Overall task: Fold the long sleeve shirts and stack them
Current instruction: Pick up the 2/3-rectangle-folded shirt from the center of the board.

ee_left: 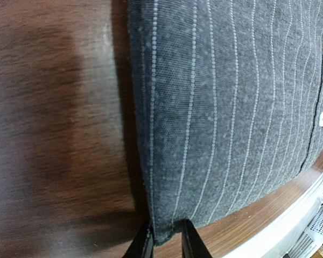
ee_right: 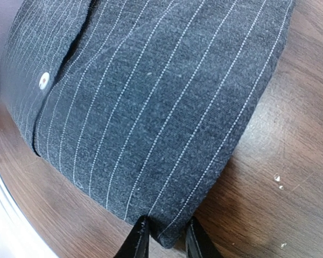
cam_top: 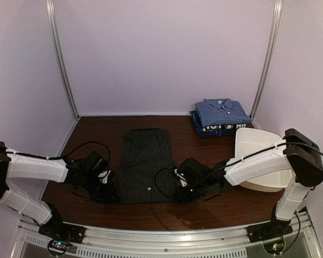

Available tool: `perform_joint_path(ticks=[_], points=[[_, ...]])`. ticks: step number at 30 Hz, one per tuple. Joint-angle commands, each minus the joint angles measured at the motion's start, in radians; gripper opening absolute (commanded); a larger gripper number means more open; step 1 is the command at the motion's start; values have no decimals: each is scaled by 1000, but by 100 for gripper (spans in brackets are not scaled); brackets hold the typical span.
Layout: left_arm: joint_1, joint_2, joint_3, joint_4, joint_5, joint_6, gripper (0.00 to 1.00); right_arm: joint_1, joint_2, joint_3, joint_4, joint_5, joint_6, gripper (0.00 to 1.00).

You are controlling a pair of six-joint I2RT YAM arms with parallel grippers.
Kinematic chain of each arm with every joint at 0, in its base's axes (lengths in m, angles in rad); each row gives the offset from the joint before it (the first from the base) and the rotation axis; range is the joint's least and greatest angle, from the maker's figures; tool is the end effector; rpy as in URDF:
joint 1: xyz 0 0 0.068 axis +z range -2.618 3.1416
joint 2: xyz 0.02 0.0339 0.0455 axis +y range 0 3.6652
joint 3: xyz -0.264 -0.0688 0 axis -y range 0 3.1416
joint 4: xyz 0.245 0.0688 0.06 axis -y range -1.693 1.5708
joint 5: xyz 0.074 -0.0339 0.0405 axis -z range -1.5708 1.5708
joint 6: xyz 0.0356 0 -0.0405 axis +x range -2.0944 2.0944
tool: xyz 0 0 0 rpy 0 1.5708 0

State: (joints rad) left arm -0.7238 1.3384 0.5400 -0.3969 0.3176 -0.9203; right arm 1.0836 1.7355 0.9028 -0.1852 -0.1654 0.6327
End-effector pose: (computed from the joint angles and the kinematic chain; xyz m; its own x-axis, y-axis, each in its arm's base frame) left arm 0.1520 -0.1492 0.1365 -0.9911 -0.1330 0.0091 -0.1218 0.8754 -0.4678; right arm 0.1492 0.2942 0.1402 -0.8606 -0.3786 -0.3406 -0.4999 0.7554 0.4235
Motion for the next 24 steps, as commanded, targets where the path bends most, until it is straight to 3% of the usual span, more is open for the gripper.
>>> perform_joint_path(ticks=[1, 18, 24], points=[[-11, 16, -12, 20, -3, -16, 16, 14, 23, -33, -12, -16, 17, 24], [-23, -11, -40, 20, -9, -37, 18, 23, 8, -63, 10, -17, 45, 21], [-25, -8, -40, 20, -13, -41, 15, 22, 2, -74, 10, -14, 49, 25]])
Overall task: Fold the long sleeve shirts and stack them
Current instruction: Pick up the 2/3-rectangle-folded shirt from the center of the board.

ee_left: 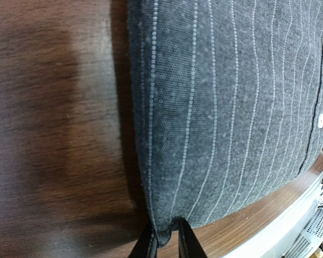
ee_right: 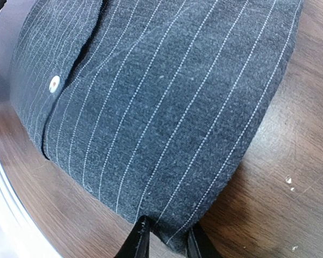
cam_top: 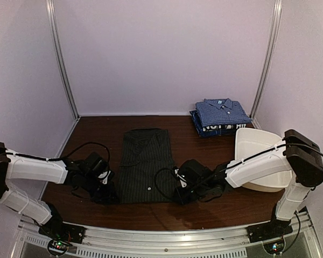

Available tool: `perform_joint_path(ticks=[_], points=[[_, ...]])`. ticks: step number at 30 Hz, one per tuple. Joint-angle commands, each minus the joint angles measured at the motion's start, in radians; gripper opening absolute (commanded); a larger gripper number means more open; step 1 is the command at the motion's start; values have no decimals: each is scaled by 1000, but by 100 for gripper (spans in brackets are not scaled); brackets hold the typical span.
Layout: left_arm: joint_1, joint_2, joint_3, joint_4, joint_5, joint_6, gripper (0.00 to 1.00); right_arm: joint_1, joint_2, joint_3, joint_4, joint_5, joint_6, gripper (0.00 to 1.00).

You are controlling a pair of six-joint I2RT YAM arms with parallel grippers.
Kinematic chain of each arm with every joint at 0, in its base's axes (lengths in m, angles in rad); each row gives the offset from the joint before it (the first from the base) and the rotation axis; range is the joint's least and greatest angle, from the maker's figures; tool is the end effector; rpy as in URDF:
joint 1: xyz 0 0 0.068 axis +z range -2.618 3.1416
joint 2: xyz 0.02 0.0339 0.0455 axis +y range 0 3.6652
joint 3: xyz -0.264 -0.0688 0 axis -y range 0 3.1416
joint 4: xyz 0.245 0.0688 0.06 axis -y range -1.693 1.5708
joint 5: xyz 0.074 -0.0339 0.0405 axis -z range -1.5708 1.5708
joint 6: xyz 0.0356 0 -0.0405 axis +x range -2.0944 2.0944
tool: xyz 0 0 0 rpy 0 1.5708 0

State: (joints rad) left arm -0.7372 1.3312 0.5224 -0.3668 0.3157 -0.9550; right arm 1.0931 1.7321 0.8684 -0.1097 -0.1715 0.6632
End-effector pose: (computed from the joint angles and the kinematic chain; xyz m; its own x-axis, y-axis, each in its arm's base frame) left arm 0.1491 -0.1503 0.1346 -0.9885 -0.1505 0.0115 -0.1376 0.8665 -0.4798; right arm 0.1456 0.2945 0.1366 -0.8654 -0.3522 -0.3564 -0.4903 0.7418 0.4575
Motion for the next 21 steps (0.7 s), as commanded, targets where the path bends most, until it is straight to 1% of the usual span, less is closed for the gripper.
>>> perform_joint_path(ticks=[1, 11, 18, 21], points=[[-11, -2, -22, -10, -11, -6, 15, 13, 5, -42, -65, -8, 21, 25], [-13, -3, -25, -10, -11, -9, 10, 13, -19, -75, -63, 9, 40, 27], [-13, 5, -16, -10, -11, -3, 6, 13, -11, -65, -48, 10, 40, 25], [-13, 2, -15, -10, -12, -4, 5, 13, -9, -58, -48, 15, 39, 22]])
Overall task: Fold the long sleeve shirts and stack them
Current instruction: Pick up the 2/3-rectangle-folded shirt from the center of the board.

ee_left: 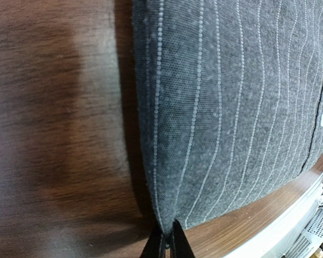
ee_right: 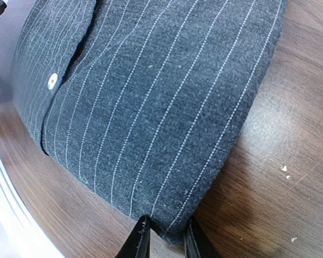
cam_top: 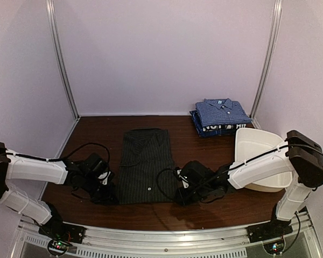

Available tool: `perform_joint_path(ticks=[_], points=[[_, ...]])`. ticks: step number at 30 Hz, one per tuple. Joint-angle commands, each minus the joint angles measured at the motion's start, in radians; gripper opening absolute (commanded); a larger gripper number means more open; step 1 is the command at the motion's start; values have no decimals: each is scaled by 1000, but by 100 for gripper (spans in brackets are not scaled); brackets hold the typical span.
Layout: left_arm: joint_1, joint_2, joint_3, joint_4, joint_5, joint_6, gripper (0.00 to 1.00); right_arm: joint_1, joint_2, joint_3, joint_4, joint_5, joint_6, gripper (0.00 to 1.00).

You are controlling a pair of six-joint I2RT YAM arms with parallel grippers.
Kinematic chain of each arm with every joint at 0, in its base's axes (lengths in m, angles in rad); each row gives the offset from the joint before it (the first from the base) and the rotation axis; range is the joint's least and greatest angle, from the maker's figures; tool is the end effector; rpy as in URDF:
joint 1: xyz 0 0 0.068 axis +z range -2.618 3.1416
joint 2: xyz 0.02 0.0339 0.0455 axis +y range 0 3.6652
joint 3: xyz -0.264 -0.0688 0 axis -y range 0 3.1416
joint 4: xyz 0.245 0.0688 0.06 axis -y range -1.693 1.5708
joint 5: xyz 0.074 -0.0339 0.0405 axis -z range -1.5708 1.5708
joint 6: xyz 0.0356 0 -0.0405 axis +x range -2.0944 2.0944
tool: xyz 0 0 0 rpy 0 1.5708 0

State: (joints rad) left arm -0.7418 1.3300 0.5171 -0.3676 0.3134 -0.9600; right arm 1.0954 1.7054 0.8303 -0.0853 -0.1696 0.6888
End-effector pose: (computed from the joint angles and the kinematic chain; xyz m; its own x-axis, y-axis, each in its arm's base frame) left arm 0.1475 -0.1500 0.1334 -0.9884 -0.1513 0.0154 -0.1403 0.8686 -0.4752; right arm 0.1416 0.2882 0.1361 -0.8747 -0.3304 -0.3546 -0.4724 0.7449 0.4711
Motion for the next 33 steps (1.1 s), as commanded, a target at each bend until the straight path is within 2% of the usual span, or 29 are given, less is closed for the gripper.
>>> perform_joint_path(ticks=[1, 5, 10, 19, 24, 27, 30, 33], points=[[-9, 2, -9, -9, -8, 0, 4, 11, 17, -18, -72, 14, 12, 21], [-8, -6, 0, -10, -10, 3, 0, 11, 7, -9, -78, 25, 7, 11], [-9, -37, 6, -11, 1, 1, 0, 12, -30, 9, -97, 47, -10, 0], [-70, -128, 6, -72, -19, -25, 0, 60, -117, -17, -137, 71, 5, 0], [-99, -249, 34, -173, -57, -48, 0, 84, -211, -3, -231, 122, 11, 0], [-99, -300, 100, -225, -109, -49, 0, 83, -258, 41, -293, 155, 7, 0], [-94, -278, 202, -247, -165, -20, 0, 60, -265, 127, -343, 165, -25, 0], [0, -185, 328, -242, -165, 64, 0, -15, -221, 218, -323, 173, -89, 0]])
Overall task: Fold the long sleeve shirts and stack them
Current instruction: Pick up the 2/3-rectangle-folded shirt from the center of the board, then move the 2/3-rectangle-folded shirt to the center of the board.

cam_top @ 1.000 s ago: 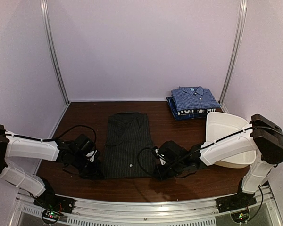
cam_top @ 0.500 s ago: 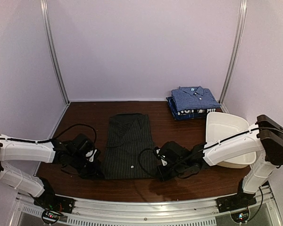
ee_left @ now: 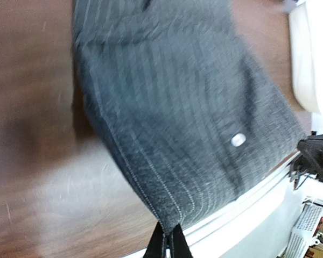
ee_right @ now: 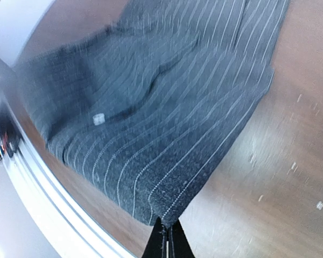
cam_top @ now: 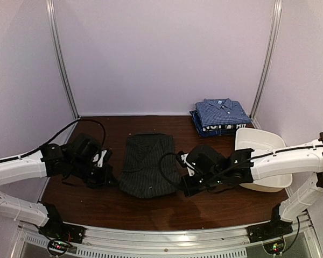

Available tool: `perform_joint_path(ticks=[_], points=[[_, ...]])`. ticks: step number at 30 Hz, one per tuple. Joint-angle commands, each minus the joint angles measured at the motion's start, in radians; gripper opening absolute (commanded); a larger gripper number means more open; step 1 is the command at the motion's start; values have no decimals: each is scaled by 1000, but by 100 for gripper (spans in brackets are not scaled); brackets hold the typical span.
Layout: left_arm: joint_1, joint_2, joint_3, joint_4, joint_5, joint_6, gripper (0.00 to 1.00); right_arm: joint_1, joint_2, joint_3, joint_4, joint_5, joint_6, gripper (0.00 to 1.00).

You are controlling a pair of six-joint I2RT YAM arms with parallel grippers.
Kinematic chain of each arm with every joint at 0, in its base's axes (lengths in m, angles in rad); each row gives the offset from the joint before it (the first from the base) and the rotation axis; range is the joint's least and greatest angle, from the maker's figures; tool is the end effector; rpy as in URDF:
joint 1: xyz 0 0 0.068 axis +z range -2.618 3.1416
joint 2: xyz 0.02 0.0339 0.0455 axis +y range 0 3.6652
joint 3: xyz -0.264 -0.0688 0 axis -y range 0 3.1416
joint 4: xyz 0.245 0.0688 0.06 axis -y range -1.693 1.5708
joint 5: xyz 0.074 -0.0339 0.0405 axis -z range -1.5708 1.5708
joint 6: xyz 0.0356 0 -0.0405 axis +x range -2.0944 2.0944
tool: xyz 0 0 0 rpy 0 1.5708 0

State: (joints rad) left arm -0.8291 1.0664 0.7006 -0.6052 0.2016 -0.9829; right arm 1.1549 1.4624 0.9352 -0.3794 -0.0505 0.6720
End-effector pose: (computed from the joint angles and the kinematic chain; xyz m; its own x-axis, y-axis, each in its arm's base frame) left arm 0.1326 -0.1553 0.2231 -0.9739 -0.1438 -0.1755 -0.0210 0.8273 -0.5614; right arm 0.1199 0.2760 0.2183 -0.8255 -0.3302 -0.4577 -0.5267 0.7419 0.4149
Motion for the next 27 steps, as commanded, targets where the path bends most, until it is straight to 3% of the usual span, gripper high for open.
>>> perform_joint_path(ticks=[1, 5, 10, 14, 18, 23, 27], points=[[134, 118, 177, 12, -32, 126, 0, -112, 52, 153, -20, 52, -101, 0], [337, 331, 362, 116, 98, 274, 0, -274, 242, 381, 24, 3, -208, 0], [513, 781, 666, 253, 193, 355, 0, -457, 596, 746, 78, -93, -242, 0], [550, 1154, 1002, 272, 238, 358, 0, -561, 909, 1038, 81, -156, -213, 0], [550, 1373, 1228, 256, 261, 314, 0, -612, 1149, 1322, 11, -212, -184, 0], [522, 1378, 1190, 273, 275, 305, 0, -609, 1170, 1248, 51, -247, -182, 0], [488, 1214, 895, 382, 266, 257, 0, -581, 1070, 1031, 125, -258, -214, 0]])
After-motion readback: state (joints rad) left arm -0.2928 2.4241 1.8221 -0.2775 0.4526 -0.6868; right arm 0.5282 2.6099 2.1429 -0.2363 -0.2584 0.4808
